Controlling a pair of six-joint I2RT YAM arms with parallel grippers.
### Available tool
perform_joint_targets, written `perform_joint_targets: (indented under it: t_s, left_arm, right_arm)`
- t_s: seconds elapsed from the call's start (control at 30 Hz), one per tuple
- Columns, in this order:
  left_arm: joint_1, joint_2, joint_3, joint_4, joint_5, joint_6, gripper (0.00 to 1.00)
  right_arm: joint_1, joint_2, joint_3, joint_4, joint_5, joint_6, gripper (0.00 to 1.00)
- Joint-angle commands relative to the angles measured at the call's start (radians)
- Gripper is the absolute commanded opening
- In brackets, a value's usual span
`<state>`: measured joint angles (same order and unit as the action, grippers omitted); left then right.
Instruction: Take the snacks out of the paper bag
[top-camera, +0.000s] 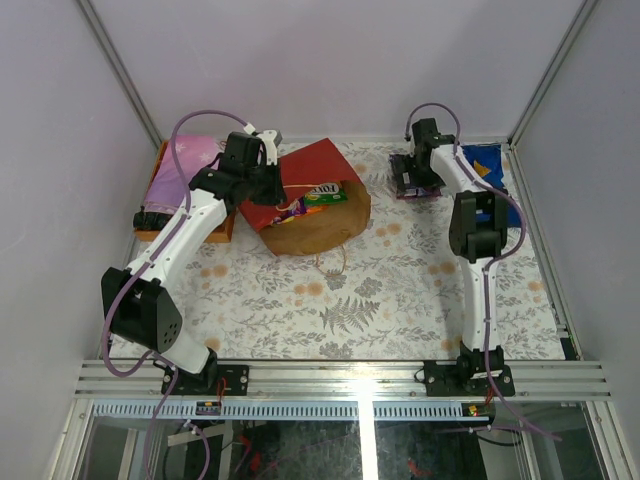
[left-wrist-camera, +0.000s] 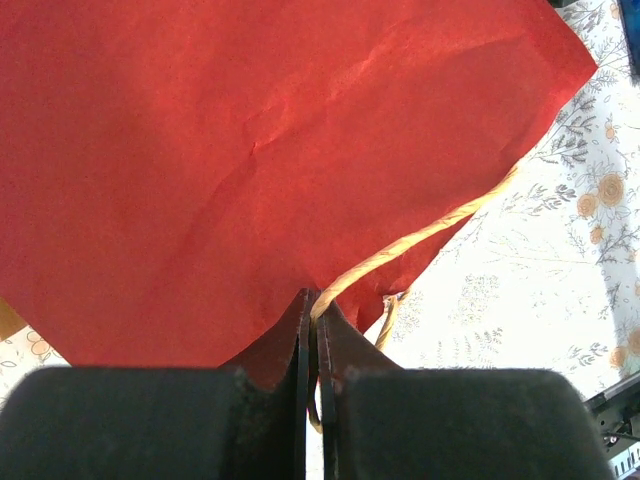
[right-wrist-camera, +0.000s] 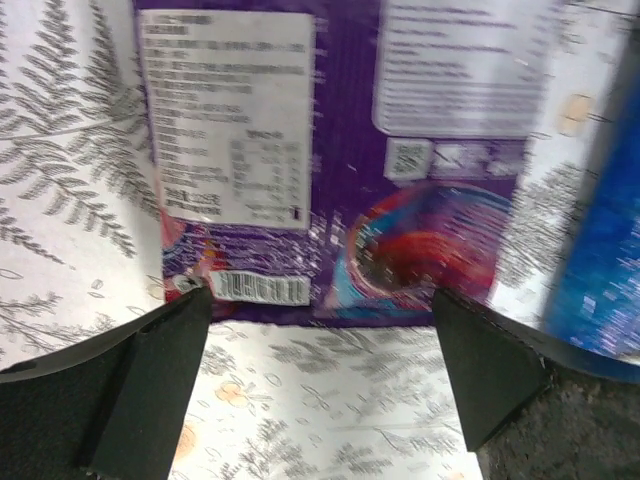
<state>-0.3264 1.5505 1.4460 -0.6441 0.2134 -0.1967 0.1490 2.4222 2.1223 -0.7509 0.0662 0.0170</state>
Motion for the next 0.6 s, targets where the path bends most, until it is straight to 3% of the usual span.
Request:
perform_joint_targets:
  t_s: [0.0,0.1,0.17,0.27,0.33,0.37,0.47,0.57]
  left_arm:
    - [0.006,-0.005,-0.012,0.037,0.021,0.007,0.0]
    - [0.005,-0.005,-0.01,0.038,0.034,0.004,0.0]
    - [0.006,-0.008,-0.014,0.04,0.036,0.003,0.0]
    - [0.004,-0.016,-0.022,0.048,0.027,0.004,0.0]
    - [0.005,-0.018,-0.022,0.05,0.022,0.005,0.0]
    - [0.006,-0.022,-0.023,0.05,0.019,0.005,0.0]
    - [0.006,-0.037,-0.032,0.063,0.018,0.0,0.0]
    - [0.005,-0.052,-0.036,0.074,0.025,-0.009,0.0]
  right_arm:
    - [0.035,-0.185,-0.025,-0.009,0.153,-0.061,1.0]
    - [0.087,-0.451,-0.29,0.223,0.161,0.016,0.99]
    - [0.097,-0.681,-0.55,0.462,0.035,0.141,0.99]
    - [0.096,-0.938,-0.994,0.924,-0.111,0.441,0.99]
    - [0.104,-1.046,-1.202,1.112,-0.141,0.691,0.99]
    - [0.128,-1.094,-1.26,1.166,-0.14,0.759,0.99]
    - [0.292,-1.192,-1.318,1.185,-0.014,0.764,0.99]
    - [0.334,-1.199,-1.36,1.243,-0.006,0.914,0.99]
